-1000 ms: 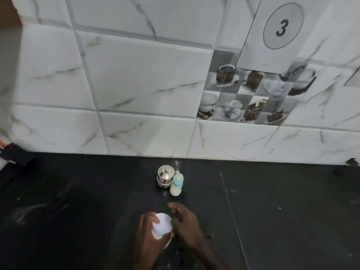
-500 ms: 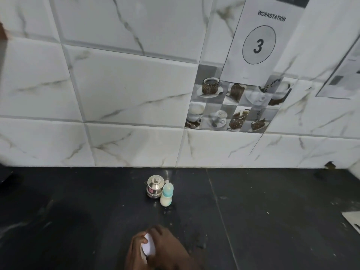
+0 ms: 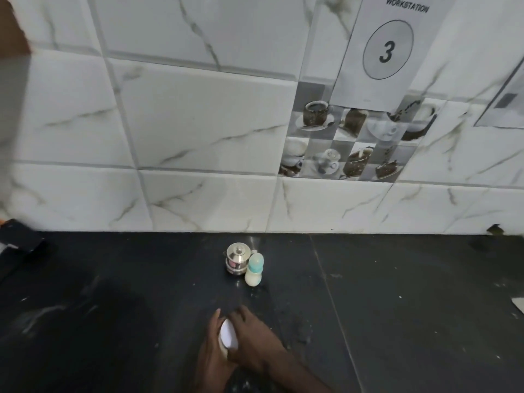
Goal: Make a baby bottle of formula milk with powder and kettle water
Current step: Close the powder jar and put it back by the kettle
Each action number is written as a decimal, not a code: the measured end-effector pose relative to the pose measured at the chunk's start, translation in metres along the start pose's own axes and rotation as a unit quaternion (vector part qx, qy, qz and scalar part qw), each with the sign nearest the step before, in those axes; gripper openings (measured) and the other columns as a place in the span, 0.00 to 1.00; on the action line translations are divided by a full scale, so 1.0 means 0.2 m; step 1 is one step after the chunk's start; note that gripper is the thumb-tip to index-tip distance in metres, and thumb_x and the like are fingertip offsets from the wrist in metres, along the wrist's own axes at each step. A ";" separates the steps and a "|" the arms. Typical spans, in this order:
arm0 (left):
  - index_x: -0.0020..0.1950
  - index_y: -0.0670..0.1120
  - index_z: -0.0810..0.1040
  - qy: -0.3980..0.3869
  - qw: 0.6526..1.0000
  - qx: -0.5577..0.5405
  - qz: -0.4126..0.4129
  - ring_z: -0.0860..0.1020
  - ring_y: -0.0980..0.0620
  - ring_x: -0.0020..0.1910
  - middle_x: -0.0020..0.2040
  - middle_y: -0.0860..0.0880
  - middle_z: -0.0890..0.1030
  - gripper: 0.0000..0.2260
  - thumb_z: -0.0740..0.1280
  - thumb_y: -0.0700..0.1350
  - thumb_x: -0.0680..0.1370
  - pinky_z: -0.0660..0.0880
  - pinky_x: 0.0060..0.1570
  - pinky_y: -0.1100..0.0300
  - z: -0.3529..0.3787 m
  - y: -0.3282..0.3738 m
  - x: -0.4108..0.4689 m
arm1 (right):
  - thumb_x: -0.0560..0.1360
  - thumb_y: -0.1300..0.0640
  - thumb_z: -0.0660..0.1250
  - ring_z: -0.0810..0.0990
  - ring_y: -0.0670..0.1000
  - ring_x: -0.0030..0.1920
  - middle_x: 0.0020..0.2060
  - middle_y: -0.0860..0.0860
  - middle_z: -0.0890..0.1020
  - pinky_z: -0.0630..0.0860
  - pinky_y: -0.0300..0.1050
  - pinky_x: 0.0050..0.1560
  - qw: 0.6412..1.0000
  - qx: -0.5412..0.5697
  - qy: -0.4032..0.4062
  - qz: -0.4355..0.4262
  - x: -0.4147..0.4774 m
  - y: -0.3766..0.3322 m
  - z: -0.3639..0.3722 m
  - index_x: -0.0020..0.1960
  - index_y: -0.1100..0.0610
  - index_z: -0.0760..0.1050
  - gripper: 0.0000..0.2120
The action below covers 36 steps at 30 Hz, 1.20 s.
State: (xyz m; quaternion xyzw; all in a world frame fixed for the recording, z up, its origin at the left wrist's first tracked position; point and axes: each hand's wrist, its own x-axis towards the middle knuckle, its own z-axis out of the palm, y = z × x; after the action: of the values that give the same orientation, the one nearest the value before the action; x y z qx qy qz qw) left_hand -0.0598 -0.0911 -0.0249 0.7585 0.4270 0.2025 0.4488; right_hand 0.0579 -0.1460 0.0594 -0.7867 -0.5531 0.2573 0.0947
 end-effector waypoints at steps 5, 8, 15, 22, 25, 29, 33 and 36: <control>0.81 0.54 0.55 -0.009 0.995 -0.040 -0.085 0.75 0.52 0.70 0.65 0.59 0.70 0.48 0.79 0.46 0.69 0.62 0.64 0.70 -0.03 0.10 -0.03 | 0.68 0.45 0.71 0.76 0.55 0.62 0.67 0.49 0.70 0.76 0.49 0.62 1.000 0.006 -0.001 -0.005 0.00 0.01 0.02 0.71 0.51 0.67 0.34; 0.83 0.53 0.52 -0.022 0.995 0.001 -0.101 0.71 0.52 0.74 0.71 0.57 0.70 0.47 0.78 0.47 0.71 0.60 0.69 0.68 -0.09 0.10 -0.07 | 0.70 0.43 0.72 0.78 0.55 0.62 0.67 0.50 0.70 0.75 0.47 0.61 1.000 -0.014 0.013 0.004 0.00 -0.03 0.01 0.71 0.52 0.68 0.33; 0.81 0.55 0.57 -0.051 0.992 0.000 -0.117 0.78 0.53 0.61 0.69 0.51 0.78 0.45 0.80 0.47 0.71 0.72 0.58 0.62 -0.11 0.10 -0.08 | 0.75 0.34 0.67 0.81 0.61 0.59 0.65 0.57 0.75 0.77 0.53 0.53 0.992 -0.090 0.023 0.089 0.02 -0.08 -0.02 0.68 0.57 0.67 0.33; 0.81 0.55 0.54 -0.071 0.984 0.028 -0.158 0.73 0.48 0.73 0.75 0.51 0.71 0.48 0.80 0.56 0.69 0.70 0.69 0.52 -0.11 0.12 -0.06 | 0.73 0.53 0.76 0.79 0.62 0.63 0.70 0.57 0.70 0.80 0.57 0.60 0.994 -0.088 -0.061 0.010 0.03 -0.09 -0.05 0.77 0.46 0.63 0.37; 0.81 0.56 0.56 -0.079 0.985 0.028 -0.152 0.75 0.48 0.71 0.74 0.52 0.73 0.47 0.79 0.55 0.69 0.72 0.68 0.53 -0.12 0.11 -0.08 | 0.74 0.52 0.75 0.81 0.62 0.60 0.66 0.58 0.72 0.81 0.55 0.56 0.992 -0.113 -0.037 0.034 0.02 -0.11 -0.02 0.74 0.50 0.67 0.32; 0.76 0.60 0.62 -0.067 0.976 0.012 -0.205 0.77 0.54 0.66 0.68 0.59 0.74 0.38 0.78 0.53 0.71 0.72 0.61 0.58 -0.13 0.06 -0.06 | 0.76 0.41 0.70 0.83 0.58 0.56 0.58 0.56 0.82 0.79 0.50 0.53 0.987 -0.093 -0.007 0.133 0.05 -0.13 -0.05 0.64 0.58 0.74 0.25; 0.78 0.58 0.60 -0.088 0.983 0.040 -0.157 0.77 0.51 0.65 0.66 0.56 0.75 0.45 0.80 0.56 0.67 0.74 0.63 0.55 -0.09 0.09 -0.03 | 0.75 0.44 0.74 0.81 0.60 0.60 0.62 0.57 0.79 0.78 0.52 0.55 0.989 -0.096 -0.046 0.100 0.04 -0.12 -0.09 0.69 0.56 0.71 0.29; 0.79 0.58 0.59 -0.068 0.987 0.050 -0.136 0.78 0.49 0.66 0.69 0.53 0.77 0.45 0.80 0.56 0.67 0.75 0.64 0.55 -0.09 0.08 -0.06 | 0.75 0.54 0.73 0.79 0.62 0.62 0.65 0.58 0.74 0.79 0.55 0.58 0.992 -0.102 -0.071 0.037 0.02 -0.12 -0.08 0.76 0.51 0.66 0.32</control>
State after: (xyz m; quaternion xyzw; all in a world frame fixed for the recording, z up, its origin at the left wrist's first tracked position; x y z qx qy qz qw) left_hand -0.0718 -0.0961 0.0001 0.7267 0.5045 0.0657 0.4616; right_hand 0.0466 -0.1320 0.0825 -0.7922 -0.5519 0.2582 -0.0347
